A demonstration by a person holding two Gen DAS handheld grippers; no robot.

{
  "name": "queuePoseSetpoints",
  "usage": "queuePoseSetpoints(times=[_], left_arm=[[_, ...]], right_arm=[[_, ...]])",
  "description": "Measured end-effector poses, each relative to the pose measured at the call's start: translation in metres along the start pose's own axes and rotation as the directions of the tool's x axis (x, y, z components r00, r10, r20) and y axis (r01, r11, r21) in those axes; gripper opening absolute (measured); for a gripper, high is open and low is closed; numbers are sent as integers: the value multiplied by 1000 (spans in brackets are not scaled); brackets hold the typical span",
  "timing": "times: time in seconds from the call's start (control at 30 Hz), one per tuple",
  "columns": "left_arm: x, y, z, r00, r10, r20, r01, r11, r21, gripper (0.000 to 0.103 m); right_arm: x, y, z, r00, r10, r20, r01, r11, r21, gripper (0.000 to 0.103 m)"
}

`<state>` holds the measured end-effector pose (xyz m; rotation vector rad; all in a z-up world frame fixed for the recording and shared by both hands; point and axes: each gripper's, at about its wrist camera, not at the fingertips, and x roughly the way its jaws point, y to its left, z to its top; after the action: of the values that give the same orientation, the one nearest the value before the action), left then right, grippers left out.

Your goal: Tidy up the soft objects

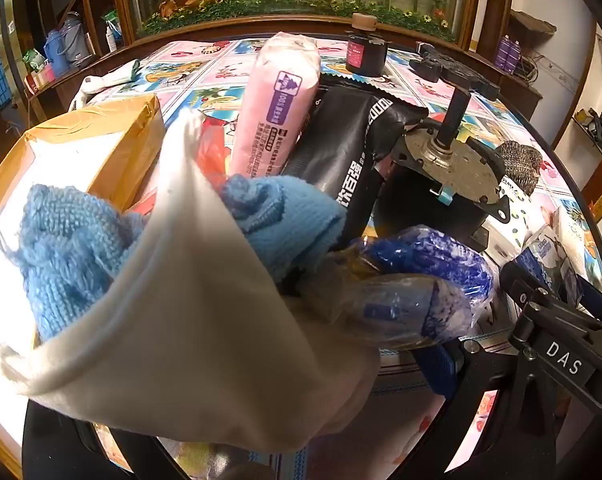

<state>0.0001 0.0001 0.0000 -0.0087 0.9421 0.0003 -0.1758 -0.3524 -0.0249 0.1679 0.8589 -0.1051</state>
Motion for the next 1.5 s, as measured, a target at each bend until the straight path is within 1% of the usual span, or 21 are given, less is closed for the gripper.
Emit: queuePoseSetpoints(times=[0.27,0.5,1.5], left_arm=[[0,0,0,1000,3,2,-3,1000,-5,103],[-5,2,-7,1000,1,2,-1,1000,-5,103],[-4,2,-6,1000,6,0,-6,1000,-5,103]], right_arm=[[0,0,0,1000,0,1,0,1000,0,102],[1,0,0,1000,-2,1,2,1000,1,102],[-1,2,0,1000,-13,-1,13,1000,14,102]])
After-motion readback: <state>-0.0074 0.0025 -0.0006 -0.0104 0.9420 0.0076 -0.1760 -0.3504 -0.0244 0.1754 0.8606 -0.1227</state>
